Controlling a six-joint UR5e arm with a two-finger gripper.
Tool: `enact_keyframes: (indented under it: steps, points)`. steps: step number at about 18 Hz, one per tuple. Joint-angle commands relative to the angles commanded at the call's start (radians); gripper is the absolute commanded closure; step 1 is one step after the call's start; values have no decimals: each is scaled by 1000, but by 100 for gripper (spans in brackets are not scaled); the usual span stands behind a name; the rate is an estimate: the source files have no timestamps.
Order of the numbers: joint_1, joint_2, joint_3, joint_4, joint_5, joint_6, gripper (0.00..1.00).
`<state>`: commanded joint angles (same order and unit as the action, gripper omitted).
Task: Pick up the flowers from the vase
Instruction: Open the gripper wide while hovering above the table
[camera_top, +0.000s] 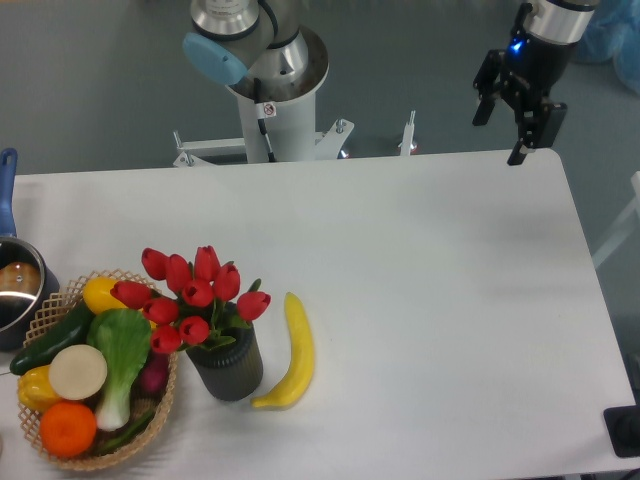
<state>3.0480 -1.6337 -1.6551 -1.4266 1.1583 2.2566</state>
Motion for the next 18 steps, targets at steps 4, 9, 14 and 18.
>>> enact_keyframes:
  steps: [4, 9, 14, 18]
  points:
    - [-3, 2, 5, 2, -41, -151, 0]
    - [-2, -2, 6, 2, -175, -274, 0]
    - [-3, -9, 5, 2, -299, -479, 0]
    - [-17, -14, -2, 0, -372, -534, 0]
